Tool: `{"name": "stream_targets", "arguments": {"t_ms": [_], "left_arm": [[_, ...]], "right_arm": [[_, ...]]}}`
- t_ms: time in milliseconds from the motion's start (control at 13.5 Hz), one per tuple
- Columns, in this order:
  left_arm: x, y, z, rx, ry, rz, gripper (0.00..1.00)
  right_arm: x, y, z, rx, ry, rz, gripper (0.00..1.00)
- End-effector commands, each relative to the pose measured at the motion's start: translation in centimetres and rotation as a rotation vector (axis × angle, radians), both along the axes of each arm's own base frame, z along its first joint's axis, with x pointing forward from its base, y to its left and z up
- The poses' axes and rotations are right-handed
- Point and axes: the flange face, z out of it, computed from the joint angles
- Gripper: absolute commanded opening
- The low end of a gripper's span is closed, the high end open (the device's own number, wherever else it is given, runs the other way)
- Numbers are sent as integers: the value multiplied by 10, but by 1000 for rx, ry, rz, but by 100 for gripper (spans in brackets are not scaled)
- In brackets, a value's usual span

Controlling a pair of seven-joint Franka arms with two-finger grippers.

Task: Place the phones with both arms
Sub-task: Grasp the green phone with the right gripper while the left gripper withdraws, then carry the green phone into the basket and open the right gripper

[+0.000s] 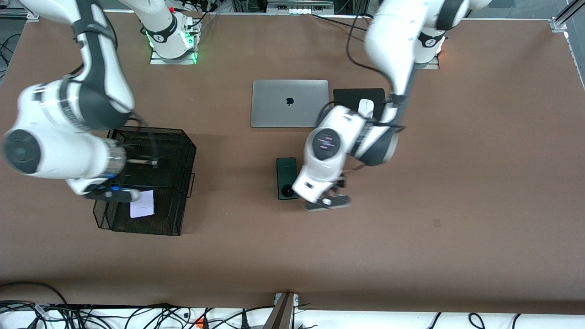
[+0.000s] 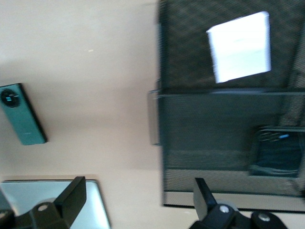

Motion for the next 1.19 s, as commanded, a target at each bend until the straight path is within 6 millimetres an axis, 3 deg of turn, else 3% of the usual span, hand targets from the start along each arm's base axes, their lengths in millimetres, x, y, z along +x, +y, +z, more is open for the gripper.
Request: {"name": "stream_targets", "arguments": {"t_ms": [0,148,296,593,741,889,1111], "left_arm": [[-15,71,23,-13,80,-58,100],[-14,119,37,-13,92,-52,100],[-8,176,64,5,99,-87,100],[-6,299,136,12,133,-184,100],[-14,365,173,-14,129,-257,100],[-26,414,202,-33,114,-309,100],[-50,447,239,-16,128,-388,100]], "right_arm": [[-13,79,5,-2,-81,-31,99],[-21,145,-26,-27,-134,-82,99],[-33,209,-61,-36,-225,-89,99],[-55,293,-137,-18,-316,-98,99],[-64,314,-170,-35,-360,-54,99],[-67,317,-197,-81,-392,10,99],[-76,326,-223,-83,-408,47,99]]}}
